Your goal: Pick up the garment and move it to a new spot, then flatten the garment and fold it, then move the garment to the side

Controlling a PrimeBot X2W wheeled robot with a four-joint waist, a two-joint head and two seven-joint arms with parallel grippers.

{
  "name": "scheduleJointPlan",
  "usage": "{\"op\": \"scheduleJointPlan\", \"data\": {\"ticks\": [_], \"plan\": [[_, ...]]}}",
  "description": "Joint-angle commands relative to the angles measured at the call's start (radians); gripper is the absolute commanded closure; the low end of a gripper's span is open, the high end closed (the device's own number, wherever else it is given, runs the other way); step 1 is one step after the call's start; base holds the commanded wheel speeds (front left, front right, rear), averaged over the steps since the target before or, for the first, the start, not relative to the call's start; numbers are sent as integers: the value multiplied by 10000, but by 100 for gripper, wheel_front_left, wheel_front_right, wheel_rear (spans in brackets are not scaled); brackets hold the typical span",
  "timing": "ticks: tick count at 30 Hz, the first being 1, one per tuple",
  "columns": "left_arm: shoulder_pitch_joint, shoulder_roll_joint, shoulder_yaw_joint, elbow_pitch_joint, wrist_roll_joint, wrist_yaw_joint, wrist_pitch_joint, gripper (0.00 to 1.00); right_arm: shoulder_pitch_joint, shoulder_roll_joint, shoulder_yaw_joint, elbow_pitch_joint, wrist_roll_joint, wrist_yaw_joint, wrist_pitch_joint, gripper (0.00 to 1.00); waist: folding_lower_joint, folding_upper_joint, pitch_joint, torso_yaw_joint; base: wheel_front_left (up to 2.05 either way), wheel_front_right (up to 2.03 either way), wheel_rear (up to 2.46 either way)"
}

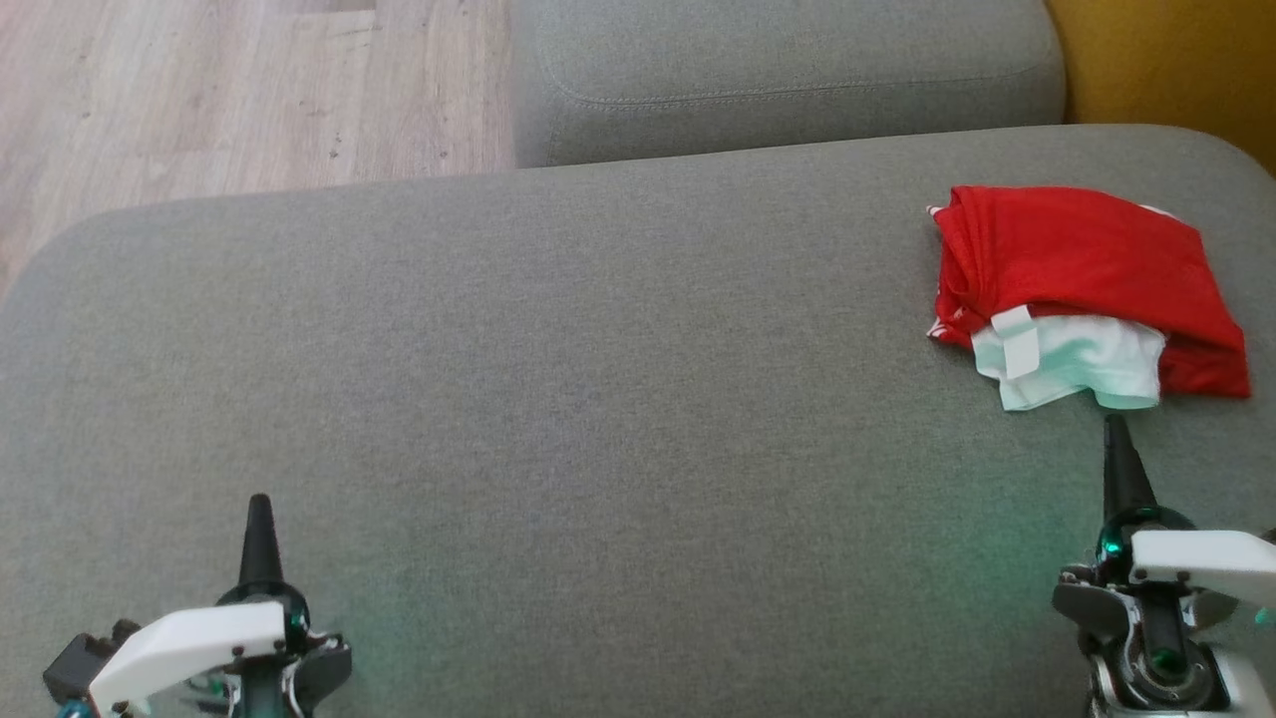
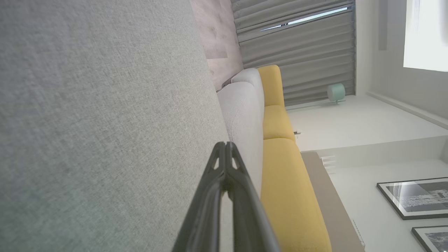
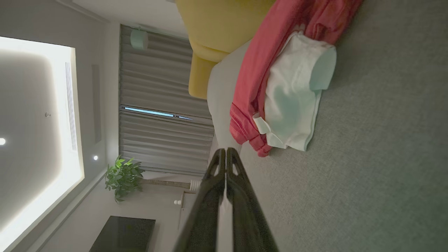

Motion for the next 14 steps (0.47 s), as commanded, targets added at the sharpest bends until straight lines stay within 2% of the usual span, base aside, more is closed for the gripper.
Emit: {"op": "scheduleJointPlan", "data": {"ticks": [1, 14], "plan": [[-569, 119, 368, -355, -325, -49, 105, 100, -339, -55, 110, -434, 398, -6, 112, 100, 0, 0, -8, -1, 0, 0, 0], [-616, 123, 606, -410, -1505, -64, 463, 100, -326, -61, 37, -583, 1747, -7, 456, 100, 0, 0, -57, -9, 0, 0, 0]]}}
